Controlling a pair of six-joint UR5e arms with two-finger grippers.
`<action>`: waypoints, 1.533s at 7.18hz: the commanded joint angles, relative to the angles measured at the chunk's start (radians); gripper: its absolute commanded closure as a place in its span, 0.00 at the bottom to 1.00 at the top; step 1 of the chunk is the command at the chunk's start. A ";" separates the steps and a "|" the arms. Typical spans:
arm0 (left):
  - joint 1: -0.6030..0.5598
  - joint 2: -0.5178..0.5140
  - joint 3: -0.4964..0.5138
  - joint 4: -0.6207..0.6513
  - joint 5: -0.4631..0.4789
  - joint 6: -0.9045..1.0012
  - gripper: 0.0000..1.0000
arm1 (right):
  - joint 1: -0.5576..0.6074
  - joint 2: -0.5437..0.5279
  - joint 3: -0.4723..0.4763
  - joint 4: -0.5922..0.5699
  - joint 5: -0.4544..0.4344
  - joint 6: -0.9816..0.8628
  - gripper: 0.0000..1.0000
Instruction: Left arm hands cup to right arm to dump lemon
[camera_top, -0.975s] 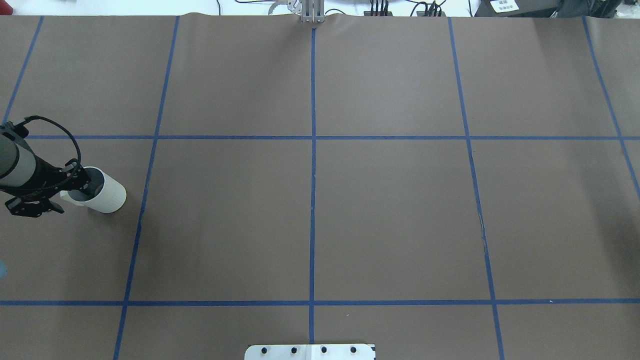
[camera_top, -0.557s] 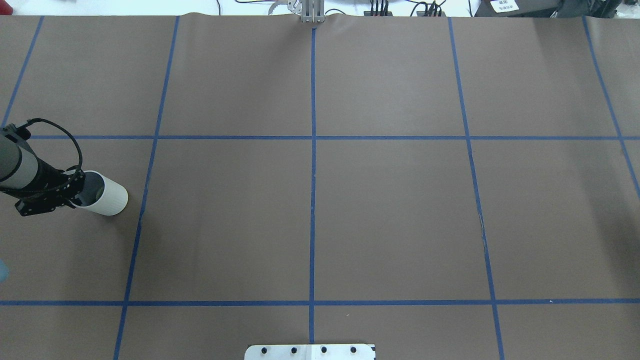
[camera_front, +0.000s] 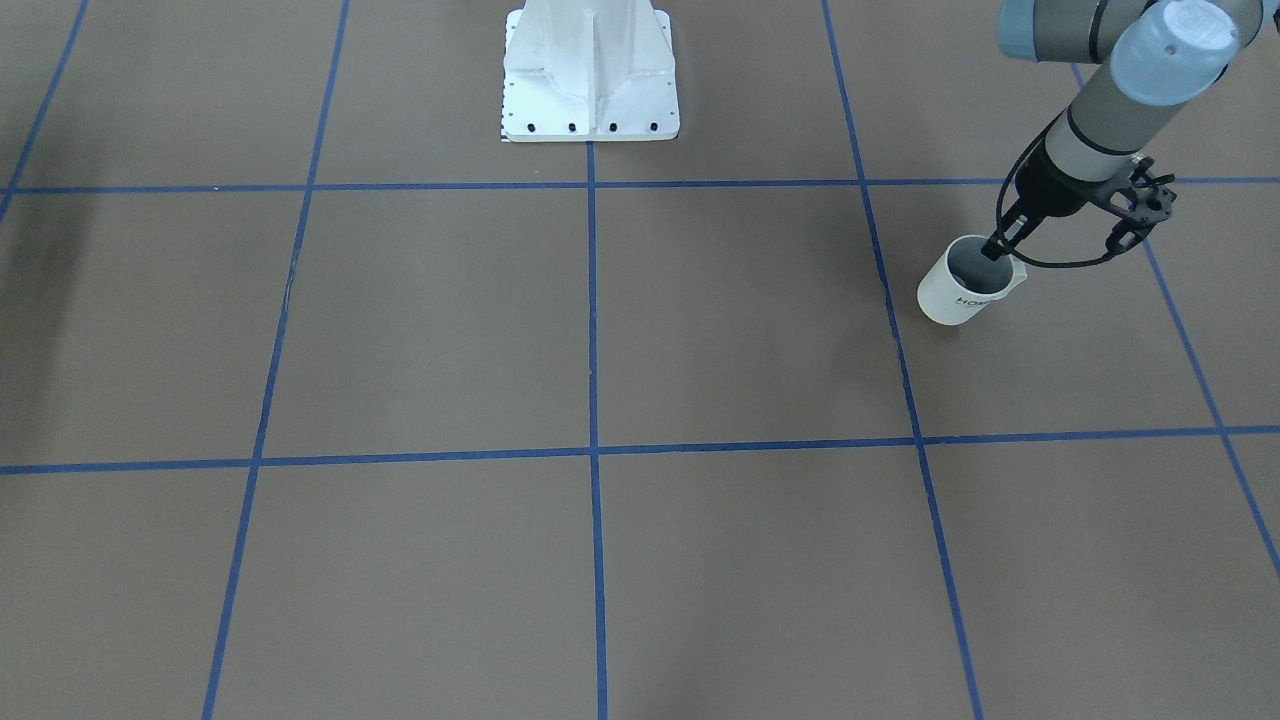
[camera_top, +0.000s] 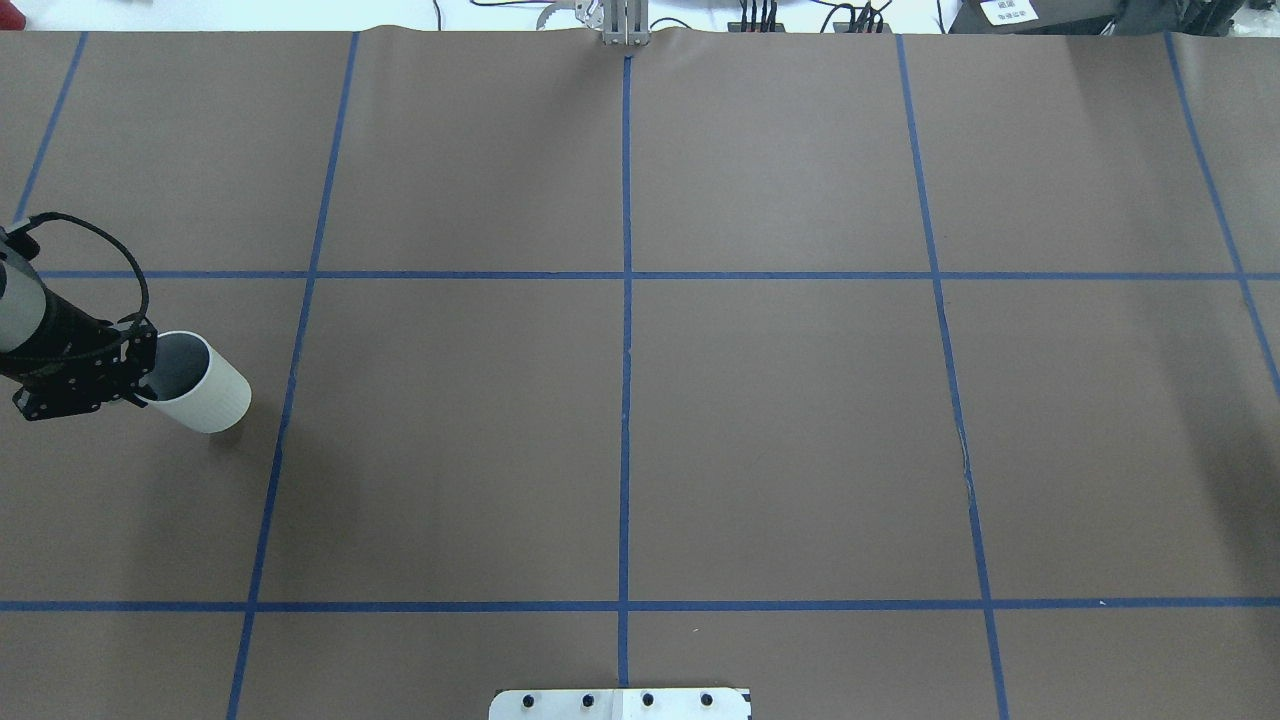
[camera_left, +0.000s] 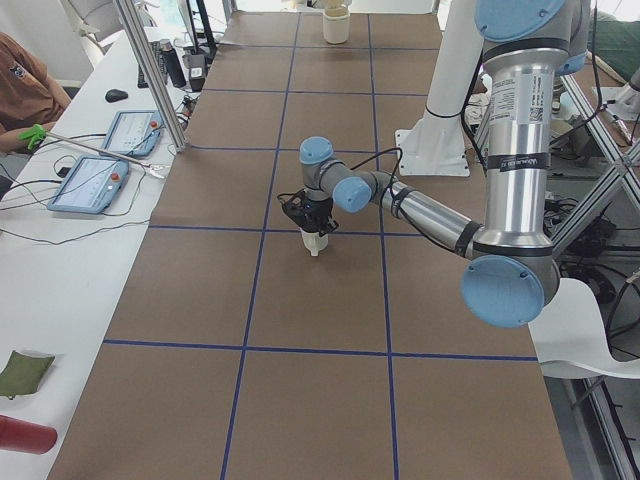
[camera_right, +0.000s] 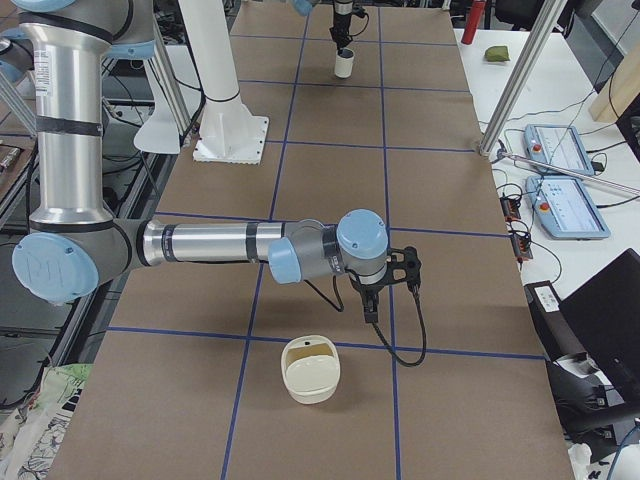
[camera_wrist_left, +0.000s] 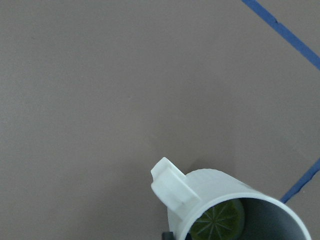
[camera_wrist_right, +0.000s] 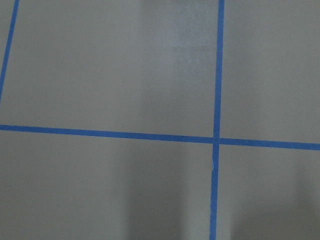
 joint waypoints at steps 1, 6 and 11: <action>-0.062 -0.096 0.001 0.123 -0.011 0.064 1.00 | -0.027 0.051 0.032 -0.003 -0.011 0.006 0.00; -0.093 -0.415 0.133 0.284 -0.012 0.052 1.00 | -0.154 0.207 0.024 0.159 -0.060 0.061 0.04; -0.092 -0.665 0.268 0.299 -0.012 0.442 1.00 | -0.464 0.401 0.024 0.425 -0.308 0.340 0.06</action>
